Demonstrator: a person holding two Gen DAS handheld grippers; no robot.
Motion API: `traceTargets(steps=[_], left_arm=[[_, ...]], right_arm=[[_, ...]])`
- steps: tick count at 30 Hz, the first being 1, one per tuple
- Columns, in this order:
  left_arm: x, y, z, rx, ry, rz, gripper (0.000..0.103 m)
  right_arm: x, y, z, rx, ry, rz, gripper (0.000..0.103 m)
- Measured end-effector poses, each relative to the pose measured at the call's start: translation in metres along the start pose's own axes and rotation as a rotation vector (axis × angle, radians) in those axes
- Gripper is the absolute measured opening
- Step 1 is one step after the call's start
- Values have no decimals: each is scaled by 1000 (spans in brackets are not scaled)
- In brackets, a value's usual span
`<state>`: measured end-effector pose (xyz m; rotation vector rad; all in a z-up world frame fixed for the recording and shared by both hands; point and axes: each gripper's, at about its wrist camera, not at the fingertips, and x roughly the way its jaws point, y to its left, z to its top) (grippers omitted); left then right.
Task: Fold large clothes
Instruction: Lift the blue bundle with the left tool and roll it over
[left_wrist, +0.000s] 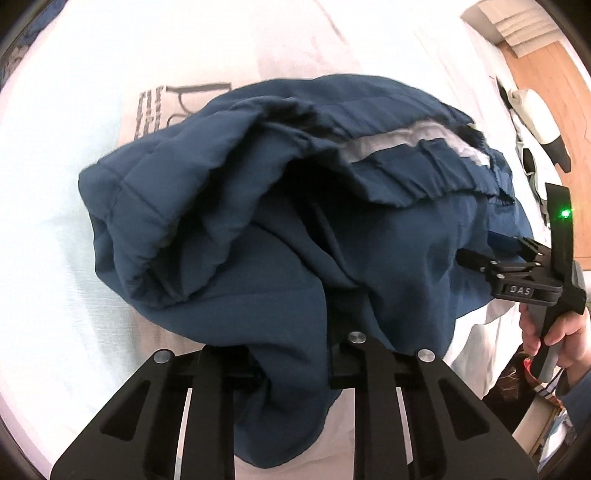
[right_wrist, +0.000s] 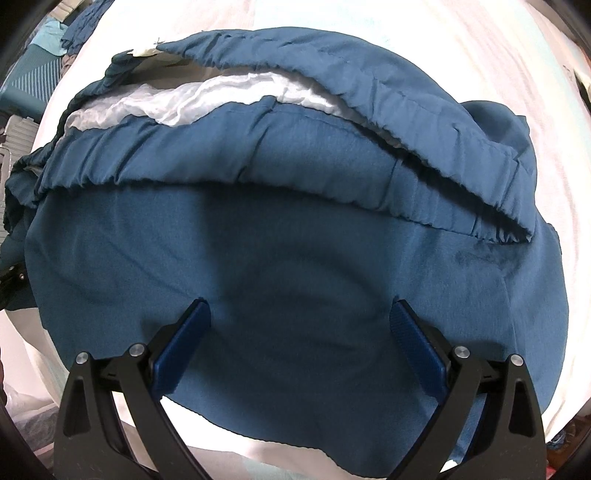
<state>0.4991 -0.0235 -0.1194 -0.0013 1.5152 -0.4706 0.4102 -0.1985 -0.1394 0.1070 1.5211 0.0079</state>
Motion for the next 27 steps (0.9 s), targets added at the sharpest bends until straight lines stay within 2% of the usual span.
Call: traceTargets(steps=[12, 24, 27], left_arm=[[-40, -21, -1, 45, -58, 4, 19], [-65, -83, 5, 127, -111, -36, 19], [-67, -99, 6, 140, -121, -49, 19]], right_arm=[[-16, -22, -12, 37, -58, 94, 94], [-39, -49, -27, 41, -131, 117, 94], [-46, -39, -37, 37, -151, 115, 93]])
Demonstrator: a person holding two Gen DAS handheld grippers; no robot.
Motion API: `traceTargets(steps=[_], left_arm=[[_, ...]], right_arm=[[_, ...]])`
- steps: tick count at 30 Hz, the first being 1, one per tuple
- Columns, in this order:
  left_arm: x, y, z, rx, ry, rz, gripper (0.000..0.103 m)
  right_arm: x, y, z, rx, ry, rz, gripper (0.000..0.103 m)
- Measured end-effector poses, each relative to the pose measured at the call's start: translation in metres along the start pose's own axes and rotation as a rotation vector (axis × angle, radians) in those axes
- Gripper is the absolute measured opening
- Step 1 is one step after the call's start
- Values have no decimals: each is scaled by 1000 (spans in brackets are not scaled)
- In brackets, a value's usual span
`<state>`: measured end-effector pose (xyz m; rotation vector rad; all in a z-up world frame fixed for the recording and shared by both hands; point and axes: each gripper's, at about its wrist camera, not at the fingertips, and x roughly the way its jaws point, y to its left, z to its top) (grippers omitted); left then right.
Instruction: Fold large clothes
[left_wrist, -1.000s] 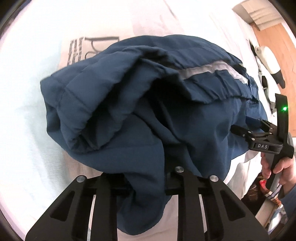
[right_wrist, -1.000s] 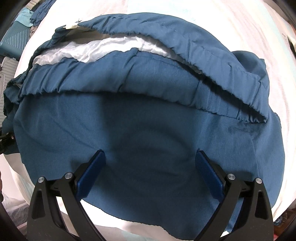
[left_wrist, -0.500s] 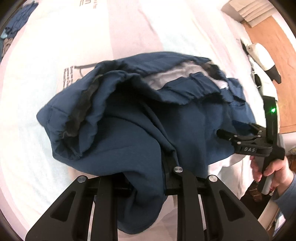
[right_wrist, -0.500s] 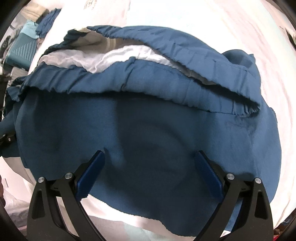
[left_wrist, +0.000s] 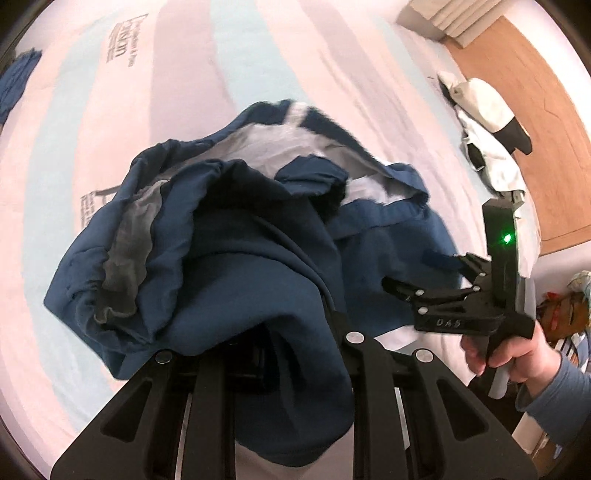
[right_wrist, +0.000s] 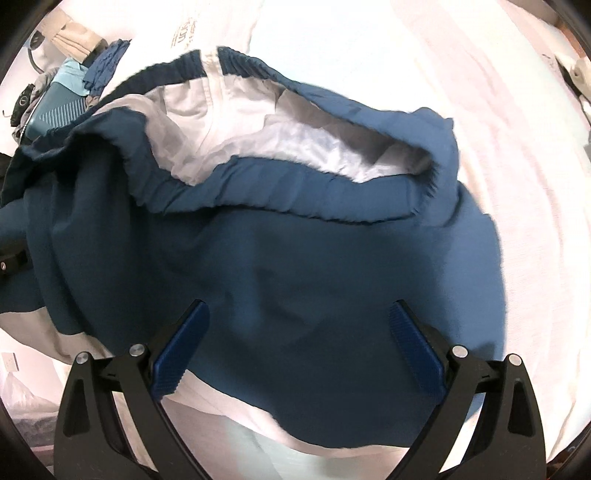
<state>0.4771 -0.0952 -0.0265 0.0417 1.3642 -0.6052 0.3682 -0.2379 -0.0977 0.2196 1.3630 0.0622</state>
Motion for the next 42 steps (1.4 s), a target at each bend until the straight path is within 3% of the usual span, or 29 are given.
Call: traceTargets(steps=[13, 26, 35, 42], left_arm=[[16, -78, 18, 62, -9, -36, 16], [76, -136, 27, 36, 27, 2, 8], [106, -198, 30, 117, 62, -22, 8], [145, -240, 43, 136, 85, 14, 8]], right_arm=[[-40, -43, -5, -21, -82, 19, 93], [-54, -111, 7, 59, -82, -14, 93], [-48, -144, 16, 60, -82, -55, 93], [-57, -202, 12, 105, -81, -117, 93]])
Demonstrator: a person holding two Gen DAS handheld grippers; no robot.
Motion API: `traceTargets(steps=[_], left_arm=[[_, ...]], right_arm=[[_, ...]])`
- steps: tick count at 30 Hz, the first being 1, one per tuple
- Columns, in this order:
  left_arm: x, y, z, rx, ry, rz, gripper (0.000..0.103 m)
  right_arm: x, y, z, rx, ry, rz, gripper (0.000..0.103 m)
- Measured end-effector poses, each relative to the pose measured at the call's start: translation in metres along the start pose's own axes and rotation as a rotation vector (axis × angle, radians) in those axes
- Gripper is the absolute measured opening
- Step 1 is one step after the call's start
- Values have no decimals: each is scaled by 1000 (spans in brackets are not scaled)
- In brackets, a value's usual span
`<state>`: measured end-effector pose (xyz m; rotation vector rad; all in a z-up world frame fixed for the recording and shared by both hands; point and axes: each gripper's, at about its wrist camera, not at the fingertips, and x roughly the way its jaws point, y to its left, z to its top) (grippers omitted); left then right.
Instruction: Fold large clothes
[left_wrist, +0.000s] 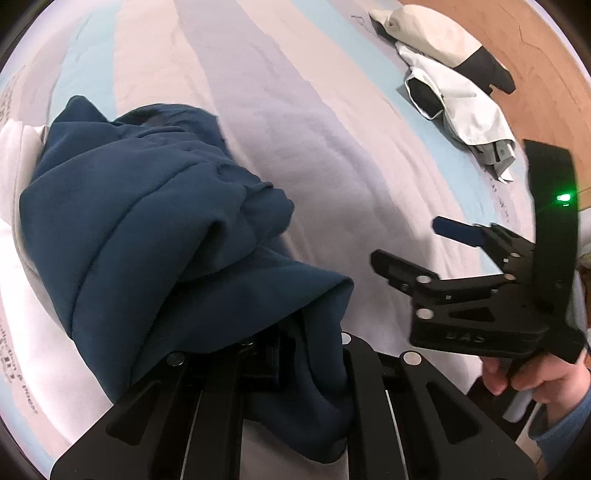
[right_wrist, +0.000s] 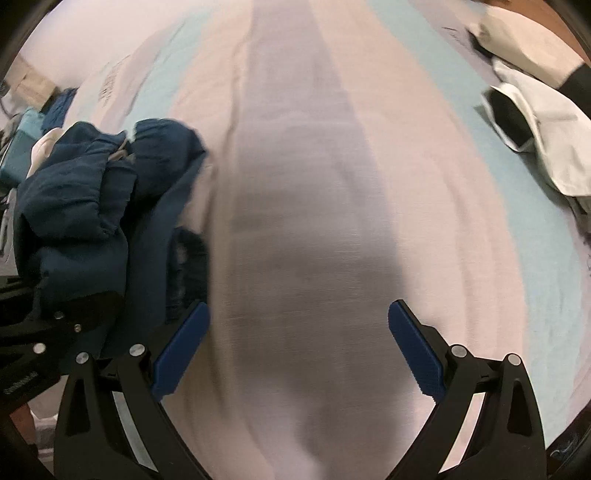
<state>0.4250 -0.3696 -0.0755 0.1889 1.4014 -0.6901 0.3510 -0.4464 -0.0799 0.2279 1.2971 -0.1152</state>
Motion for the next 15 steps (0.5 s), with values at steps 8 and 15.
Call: traceTargets(steps=[8, 15], left_arm=[[55, -27, 10, 37, 32, 76, 8], [76, -20, 3, 31, 51, 154, 8]], right_arm=[[-1, -39, -10, 47, 18, -29, 93], [2, -42, -19, 53, 30, -8, 93]])
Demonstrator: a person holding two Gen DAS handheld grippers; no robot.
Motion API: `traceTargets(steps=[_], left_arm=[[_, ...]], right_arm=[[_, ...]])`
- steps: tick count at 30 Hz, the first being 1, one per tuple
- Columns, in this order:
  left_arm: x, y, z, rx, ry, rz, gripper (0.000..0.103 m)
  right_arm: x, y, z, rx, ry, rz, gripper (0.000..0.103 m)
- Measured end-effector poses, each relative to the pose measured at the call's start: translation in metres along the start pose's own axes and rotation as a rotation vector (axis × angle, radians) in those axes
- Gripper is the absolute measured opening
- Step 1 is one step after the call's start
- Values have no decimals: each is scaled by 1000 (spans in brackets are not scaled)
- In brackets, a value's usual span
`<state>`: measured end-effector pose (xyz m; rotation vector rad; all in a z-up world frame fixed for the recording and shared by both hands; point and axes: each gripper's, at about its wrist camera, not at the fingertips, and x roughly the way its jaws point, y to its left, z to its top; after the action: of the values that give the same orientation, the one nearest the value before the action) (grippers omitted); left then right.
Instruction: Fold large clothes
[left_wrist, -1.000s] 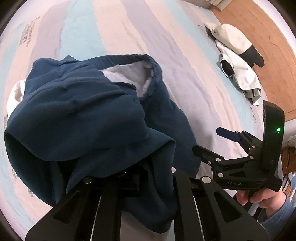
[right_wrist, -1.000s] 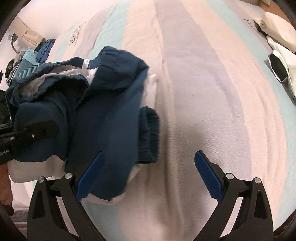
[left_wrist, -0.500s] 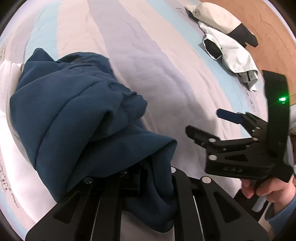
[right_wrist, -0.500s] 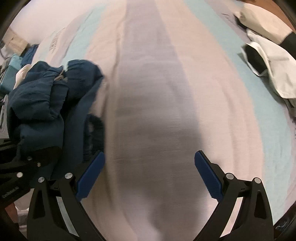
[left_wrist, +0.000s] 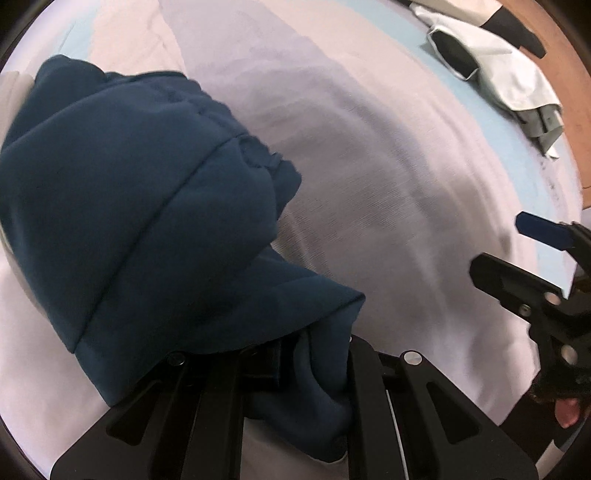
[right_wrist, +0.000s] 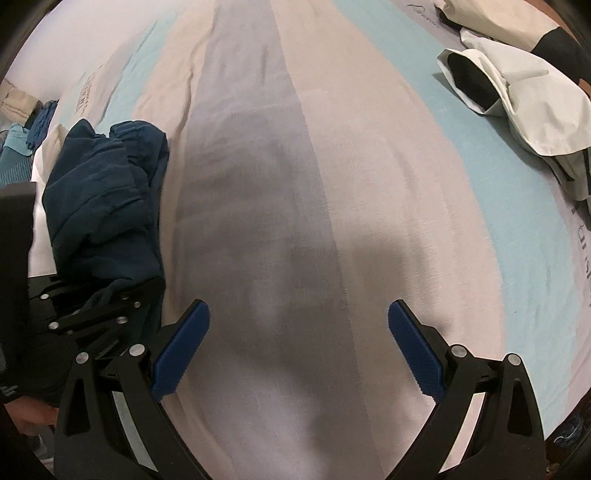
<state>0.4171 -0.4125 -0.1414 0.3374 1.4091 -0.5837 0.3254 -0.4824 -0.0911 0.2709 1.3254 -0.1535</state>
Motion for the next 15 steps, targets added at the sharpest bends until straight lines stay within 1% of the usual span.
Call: traceTargets(steps=[5, 8, 11, 14, 15], left_arm=[[6, 3, 0, -18, 7, 5, 8], [9, 6, -1, -12, 6, 5, 10], [3, 7, 0, -19, 14, -18, 12], [-14, 9, 4, -22, 12, -75, 19], [-17, 10, 4, -25, 8, -88, 28]], right_arm=[[-1, 0, 2, 8, -6, 5, 93], [-2, -2, 2, 11, -10, 2, 93], [-6, -4, 4, 14, -14, -8, 93], [-12, -6, 3, 22, -19, -7, 93], [-13, -6, 3, 22, -20, -7, 93]])
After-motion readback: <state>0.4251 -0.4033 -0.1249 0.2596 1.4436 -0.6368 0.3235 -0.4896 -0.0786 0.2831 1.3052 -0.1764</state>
